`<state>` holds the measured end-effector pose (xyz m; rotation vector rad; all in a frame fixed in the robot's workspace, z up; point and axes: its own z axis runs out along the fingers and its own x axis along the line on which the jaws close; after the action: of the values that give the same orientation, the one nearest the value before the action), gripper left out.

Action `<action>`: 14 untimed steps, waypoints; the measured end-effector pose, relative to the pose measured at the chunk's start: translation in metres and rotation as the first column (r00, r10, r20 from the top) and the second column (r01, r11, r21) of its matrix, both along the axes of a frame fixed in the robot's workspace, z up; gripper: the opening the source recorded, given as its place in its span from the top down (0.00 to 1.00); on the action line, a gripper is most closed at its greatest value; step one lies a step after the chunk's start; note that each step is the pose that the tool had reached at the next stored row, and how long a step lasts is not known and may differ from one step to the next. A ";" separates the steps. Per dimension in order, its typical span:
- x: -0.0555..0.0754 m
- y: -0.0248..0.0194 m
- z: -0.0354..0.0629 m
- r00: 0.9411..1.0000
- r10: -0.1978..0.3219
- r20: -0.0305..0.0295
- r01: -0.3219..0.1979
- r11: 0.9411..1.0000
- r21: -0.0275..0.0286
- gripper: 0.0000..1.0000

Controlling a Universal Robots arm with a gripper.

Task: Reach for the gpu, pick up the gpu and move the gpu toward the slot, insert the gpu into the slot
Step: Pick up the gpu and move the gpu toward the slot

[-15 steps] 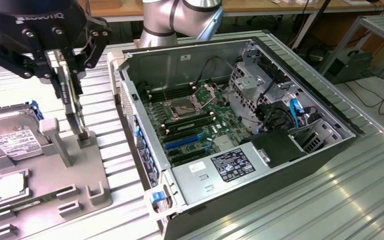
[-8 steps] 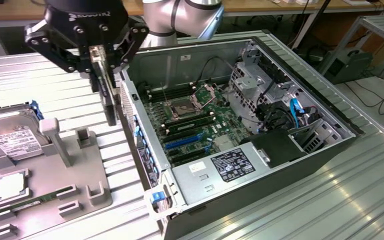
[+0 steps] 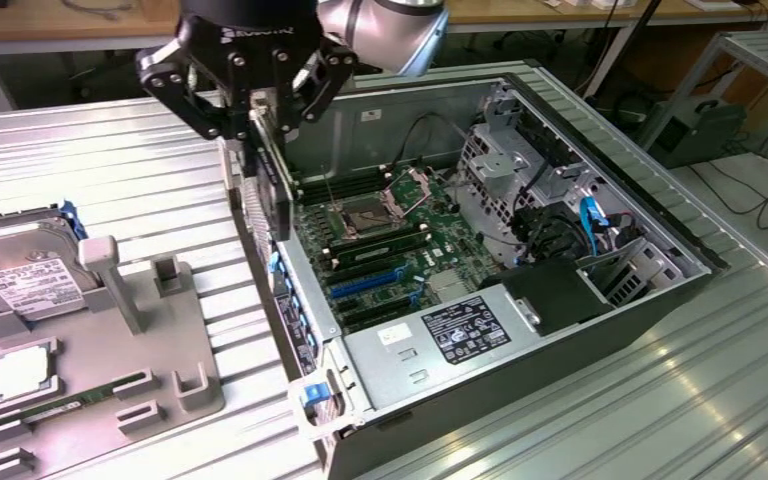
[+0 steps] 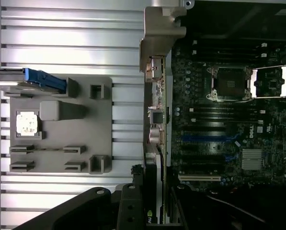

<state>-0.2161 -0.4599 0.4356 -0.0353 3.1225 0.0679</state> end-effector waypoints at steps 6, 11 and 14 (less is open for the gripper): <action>0.029 0.0006 -0.0023 1.000 -0.003 0.000 0.003 1.000 0.000 0.73; 0.046 0.0025 -0.0038 1.000 -0.015 0.000 0.015 1.000 0.000 0.73; 0.060 0.0033 -0.0041 1.000 -0.016 0.000 0.016 1.000 0.000 0.73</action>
<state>-0.1558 -0.4566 0.4314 -0.0103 3.1224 0.0676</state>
